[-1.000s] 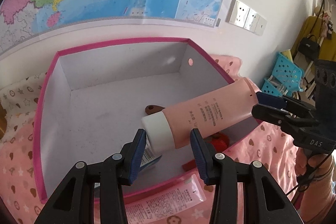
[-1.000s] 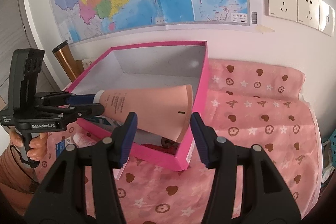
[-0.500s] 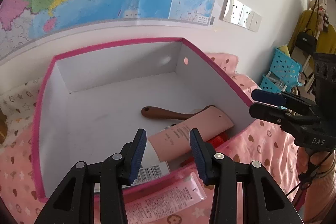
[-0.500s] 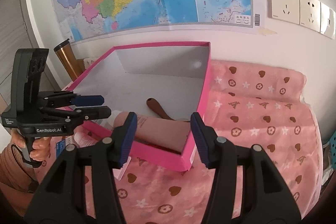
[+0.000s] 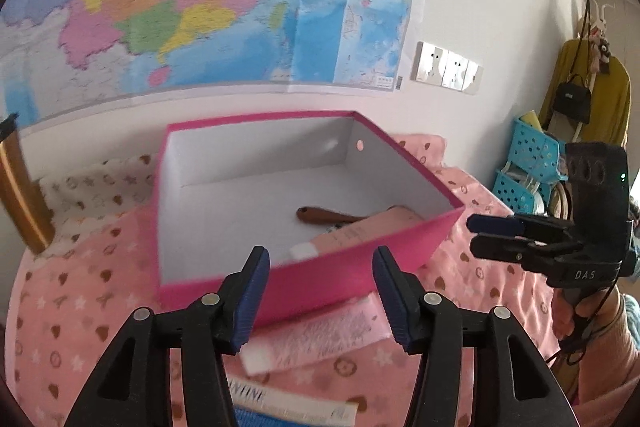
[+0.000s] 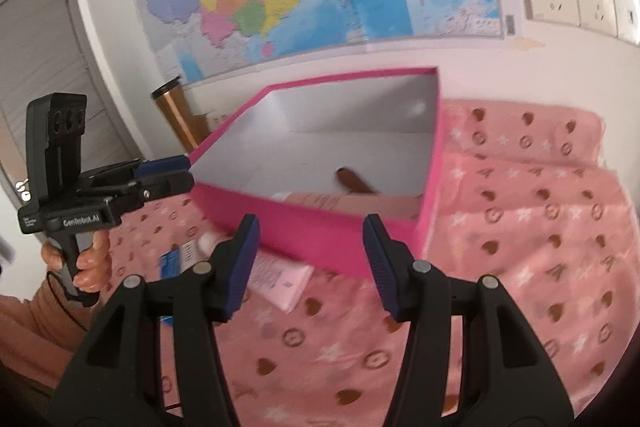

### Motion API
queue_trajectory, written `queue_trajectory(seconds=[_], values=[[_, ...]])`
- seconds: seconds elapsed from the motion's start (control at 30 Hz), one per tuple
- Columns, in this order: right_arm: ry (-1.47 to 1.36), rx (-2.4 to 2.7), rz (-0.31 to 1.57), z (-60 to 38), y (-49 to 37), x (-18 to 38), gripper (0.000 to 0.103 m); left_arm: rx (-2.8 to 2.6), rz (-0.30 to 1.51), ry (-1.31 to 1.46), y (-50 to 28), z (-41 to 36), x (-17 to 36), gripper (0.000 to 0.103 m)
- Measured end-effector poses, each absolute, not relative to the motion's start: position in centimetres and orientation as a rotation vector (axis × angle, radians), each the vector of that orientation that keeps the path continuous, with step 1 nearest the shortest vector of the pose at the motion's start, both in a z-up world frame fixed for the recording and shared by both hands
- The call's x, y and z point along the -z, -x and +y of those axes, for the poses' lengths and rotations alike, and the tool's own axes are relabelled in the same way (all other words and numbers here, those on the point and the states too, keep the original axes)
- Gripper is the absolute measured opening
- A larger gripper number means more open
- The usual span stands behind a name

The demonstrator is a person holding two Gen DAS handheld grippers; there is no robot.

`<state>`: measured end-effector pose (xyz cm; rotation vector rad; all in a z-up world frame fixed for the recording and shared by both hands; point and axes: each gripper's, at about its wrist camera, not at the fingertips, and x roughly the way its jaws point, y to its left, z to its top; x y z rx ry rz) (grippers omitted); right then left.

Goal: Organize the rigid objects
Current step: 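Withdraw the left tool from the box toward the remaining items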

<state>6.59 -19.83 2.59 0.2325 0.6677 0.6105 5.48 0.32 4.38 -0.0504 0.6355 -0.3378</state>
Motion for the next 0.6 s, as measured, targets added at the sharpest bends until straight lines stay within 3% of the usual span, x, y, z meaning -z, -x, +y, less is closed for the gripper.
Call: queue_trajectory(seconds=[0.6], values=[[-0.308,-0.649,0.865,-16.0,-7.4,4.4,0.055,0.238,0.807,0.118,-4.6,2.7,2.0,0.055]])
